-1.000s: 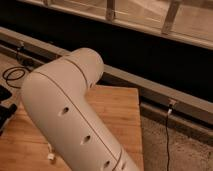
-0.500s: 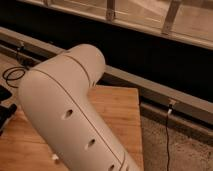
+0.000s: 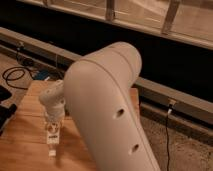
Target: Place the bottle in the ceramic bowl
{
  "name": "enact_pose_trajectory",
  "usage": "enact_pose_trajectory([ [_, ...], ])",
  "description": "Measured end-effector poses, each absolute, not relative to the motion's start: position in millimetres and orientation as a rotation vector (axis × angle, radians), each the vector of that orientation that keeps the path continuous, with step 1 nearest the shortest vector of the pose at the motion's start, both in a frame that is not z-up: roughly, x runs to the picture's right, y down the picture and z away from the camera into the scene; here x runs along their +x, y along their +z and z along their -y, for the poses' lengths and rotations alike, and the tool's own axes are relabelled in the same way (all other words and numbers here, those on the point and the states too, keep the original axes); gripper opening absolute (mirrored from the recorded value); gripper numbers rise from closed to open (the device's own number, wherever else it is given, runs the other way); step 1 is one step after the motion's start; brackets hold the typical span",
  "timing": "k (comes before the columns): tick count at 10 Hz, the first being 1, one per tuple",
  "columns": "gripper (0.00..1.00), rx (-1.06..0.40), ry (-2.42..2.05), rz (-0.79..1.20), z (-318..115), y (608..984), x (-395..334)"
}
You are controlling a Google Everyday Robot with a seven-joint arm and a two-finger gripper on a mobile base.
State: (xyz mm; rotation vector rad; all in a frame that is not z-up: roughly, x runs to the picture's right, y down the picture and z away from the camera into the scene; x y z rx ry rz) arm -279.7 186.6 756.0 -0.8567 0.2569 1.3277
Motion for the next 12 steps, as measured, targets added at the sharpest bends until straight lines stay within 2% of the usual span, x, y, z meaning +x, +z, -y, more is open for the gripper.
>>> enact_pose_trajectory([
  [4,0.0,-0.793,1.266,-0.063,-104.6,696.5,-299.3],
  [6,0.0,-0.778,1.209,0.04,-71.9,681.9,-329.1],
  [12,0.0,-0.777,1.199,0.072,-63.7,681.2,-335.0],
])
